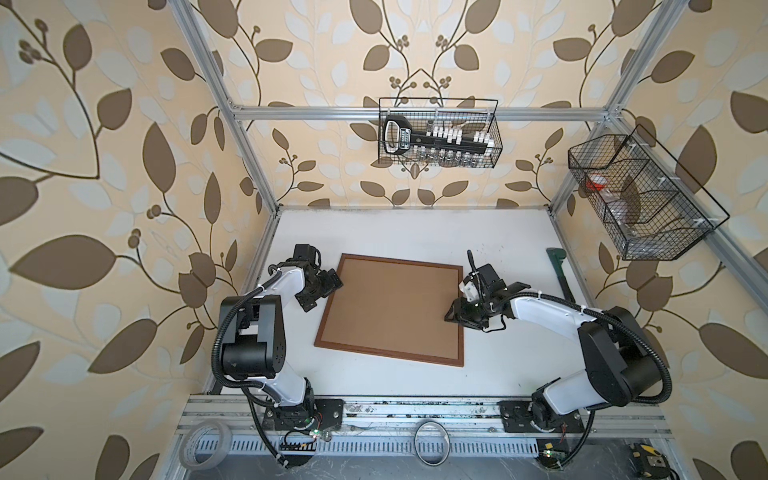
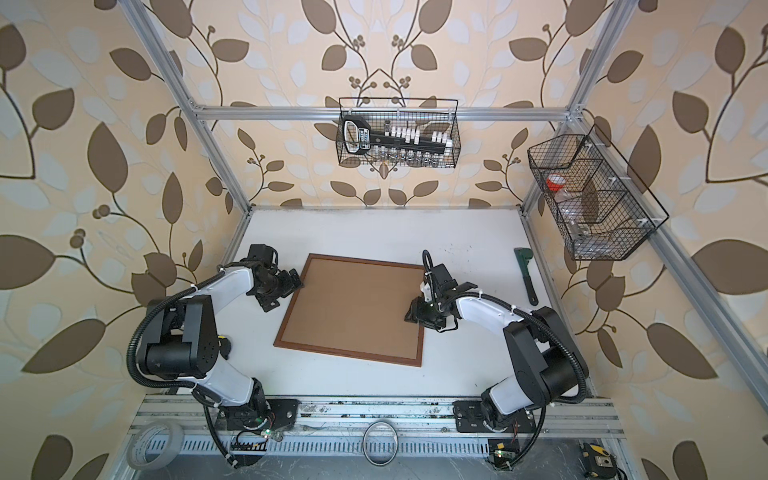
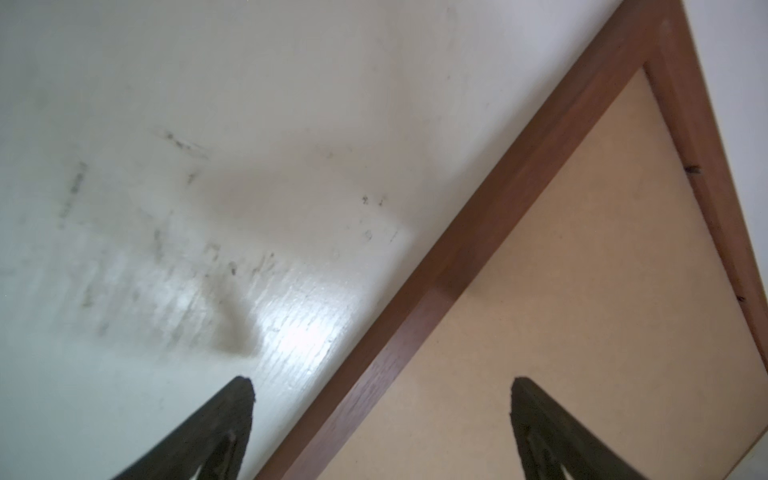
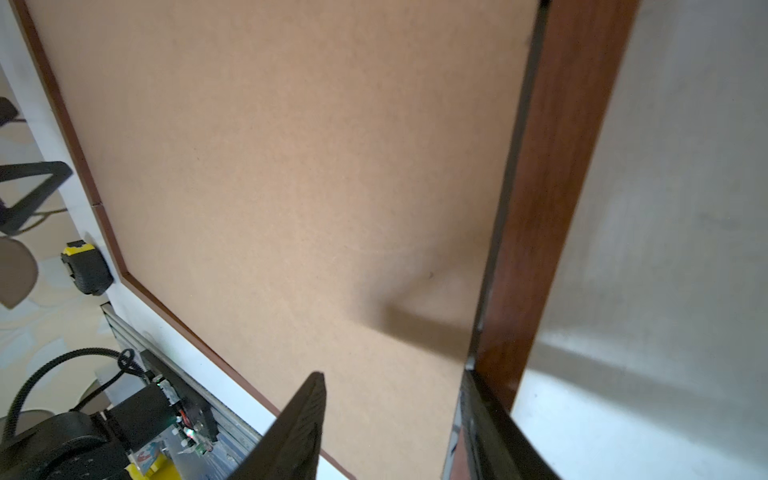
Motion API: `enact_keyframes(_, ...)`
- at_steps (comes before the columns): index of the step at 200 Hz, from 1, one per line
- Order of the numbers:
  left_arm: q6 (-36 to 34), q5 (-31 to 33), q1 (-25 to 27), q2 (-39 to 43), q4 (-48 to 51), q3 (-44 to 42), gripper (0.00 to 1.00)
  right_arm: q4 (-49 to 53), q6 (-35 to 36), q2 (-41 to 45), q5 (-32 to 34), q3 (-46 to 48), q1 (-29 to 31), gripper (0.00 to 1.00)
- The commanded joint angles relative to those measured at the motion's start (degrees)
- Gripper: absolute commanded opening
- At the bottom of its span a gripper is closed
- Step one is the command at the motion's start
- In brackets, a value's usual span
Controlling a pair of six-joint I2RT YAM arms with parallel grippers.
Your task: Put the photo into the frame
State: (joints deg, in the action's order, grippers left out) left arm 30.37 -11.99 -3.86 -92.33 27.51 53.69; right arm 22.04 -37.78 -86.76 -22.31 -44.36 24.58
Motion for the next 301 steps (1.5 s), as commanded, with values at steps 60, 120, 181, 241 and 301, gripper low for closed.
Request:
enact_keyframes(60, 5.49, -11.91, -0.71, -3.2, -5.49, -5.09, 0.95, -31.8, -18.28, 3.85, -23.46, 9.09, -2.35, 0.57)
enact_keyframes(120, 5.14, -12.04, -0.7, -3.97, -5.48, -5.31, 0.94, -59.72, -36.78, 4.96, -29.9, 13.54, -2.61, 0.54)
enact_keyframes(181, 4.89, -12.51, -0.64, -4.98, -5.79, -5.34, 0.92, -78.67, -45.86, 1.35, -29.02, 15.24, -2.37, 0.47)
enact_keyframes(241, 4.84, -13.06, -0.69, -5.24, -6.05, -5.04, 0.9, -77.92, -44.14, -5.33, -27.92, 10.1, 0.88, 0.44)
enact_keyframes(301, 3.24, -11.13, -0.66, -1.9, -2.54, -2.02, 0.91, -79.0, -45.04, -6.46, -27.79, 9.87, 1.29, 0.41)
